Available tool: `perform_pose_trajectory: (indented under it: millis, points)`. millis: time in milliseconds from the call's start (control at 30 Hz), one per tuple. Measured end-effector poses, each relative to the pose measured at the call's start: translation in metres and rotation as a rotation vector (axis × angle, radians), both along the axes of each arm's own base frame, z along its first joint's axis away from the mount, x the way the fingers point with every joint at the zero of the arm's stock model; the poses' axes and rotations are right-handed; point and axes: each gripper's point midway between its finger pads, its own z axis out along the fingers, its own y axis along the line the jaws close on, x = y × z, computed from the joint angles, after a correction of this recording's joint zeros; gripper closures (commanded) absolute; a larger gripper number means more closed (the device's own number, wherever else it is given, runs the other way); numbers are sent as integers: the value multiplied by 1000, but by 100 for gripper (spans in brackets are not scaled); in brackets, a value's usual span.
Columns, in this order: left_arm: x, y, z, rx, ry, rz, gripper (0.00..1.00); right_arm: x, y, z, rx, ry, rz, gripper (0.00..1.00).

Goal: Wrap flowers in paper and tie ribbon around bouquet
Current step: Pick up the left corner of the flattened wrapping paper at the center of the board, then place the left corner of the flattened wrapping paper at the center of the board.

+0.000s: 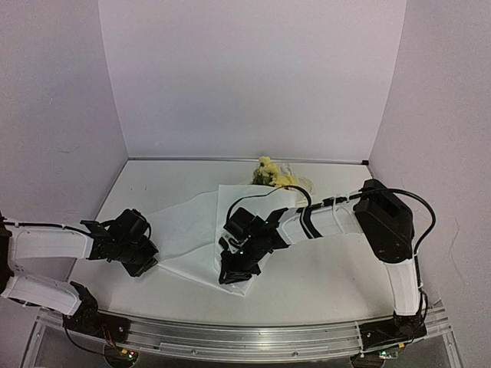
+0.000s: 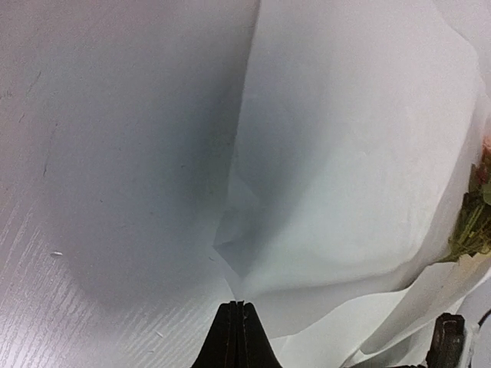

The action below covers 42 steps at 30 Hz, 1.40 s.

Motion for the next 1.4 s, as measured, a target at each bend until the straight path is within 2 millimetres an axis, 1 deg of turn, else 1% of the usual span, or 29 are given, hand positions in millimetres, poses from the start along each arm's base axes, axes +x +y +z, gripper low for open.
perform_pose_trajectory:
  millis: [167,300,400,567,633,700,767,900,1033,1200,1300,1400]
  points:
    - [9,-6,28,-18,-127,-76,100,1,2,0,8,-1,-4,84]
    - [12,-16,45,8,-207,-178,100,2,3,0,9,4,-11,84]
    - [14,-37,64,18,-281,-294,100,2,3,0,5,10,-14,84]
    - [17,-82,107,-14,-424,-474,100,3,3,0,-2,15,-18,83]
    - [17,-95,117,-32,-465,-526,100,3,3,0,-7,17,-20,82]
    - [16,-105,122,-43,-490,-576,100,4,3,0,-13,17,-21,81]
    - [16,-110,126,-50,-503,-604,100,5,3,1,-21,17,-24,79]
    - [15,-117,132,-69,-525,-646,100,5,5,1,-36,24,-30,71]
    - [12,-117,135,-82,-527,-648,100,6,8,3,-47,23,-35,62]
    - [9,-114,147,-118,-546,-628,100,7,12,5,-57,21,-49,52]
    - [7,-113,149,-128,-549,-626,100,8,14,7,-65,21,-62,49]
    - [5,-113,147,-135,-542,-632,100,9,16,7,-82,14,-72,48]
